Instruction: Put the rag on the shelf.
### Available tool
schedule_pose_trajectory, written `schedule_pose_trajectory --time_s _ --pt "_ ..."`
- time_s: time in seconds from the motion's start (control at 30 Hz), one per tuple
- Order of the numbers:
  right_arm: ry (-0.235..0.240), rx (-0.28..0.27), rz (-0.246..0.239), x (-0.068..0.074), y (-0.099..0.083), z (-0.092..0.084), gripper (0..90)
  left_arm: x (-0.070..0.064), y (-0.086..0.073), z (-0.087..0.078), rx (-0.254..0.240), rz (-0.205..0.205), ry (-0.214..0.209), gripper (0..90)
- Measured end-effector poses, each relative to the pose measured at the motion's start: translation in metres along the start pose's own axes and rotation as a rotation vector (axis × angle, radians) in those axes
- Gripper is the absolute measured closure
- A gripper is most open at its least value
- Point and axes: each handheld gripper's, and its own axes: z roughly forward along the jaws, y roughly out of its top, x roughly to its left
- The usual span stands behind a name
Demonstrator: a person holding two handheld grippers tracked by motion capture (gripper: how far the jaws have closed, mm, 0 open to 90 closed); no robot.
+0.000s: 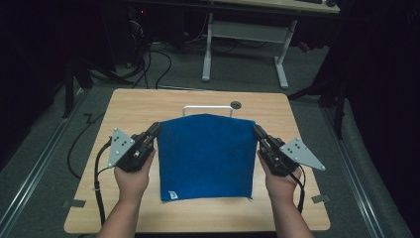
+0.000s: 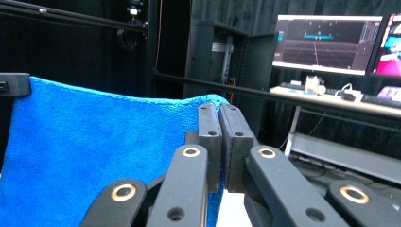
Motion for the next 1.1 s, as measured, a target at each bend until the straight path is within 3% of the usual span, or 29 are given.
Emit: schedule_pose_trajectory --time_s 0.17,0.47,0.83,1.1 --pt "-0.005 -0.028 -0.021 -0.002 0.02 0.002 88.4 -0.001 0.021 0.006 -0.023 0.034 -0.007 88.3" --pt "-0.021 -0.054 -0.012 -0.011 0.036 0.013 88.5 0.005 0.044 0.017 -0.041 0.07 0.007 88.4" --pt "-0.032 -0.056 -0.013 -0.019 0.045 0.027 88.5 0.014 0.056 0.034 -0.029 0.103 0.027 88.4" --pt "-0.04 -0.034 0.023 -0.034 0.043 0.042 88.7 0.028 0.059 0.055 -0.001 0.124 0.06 88.5"
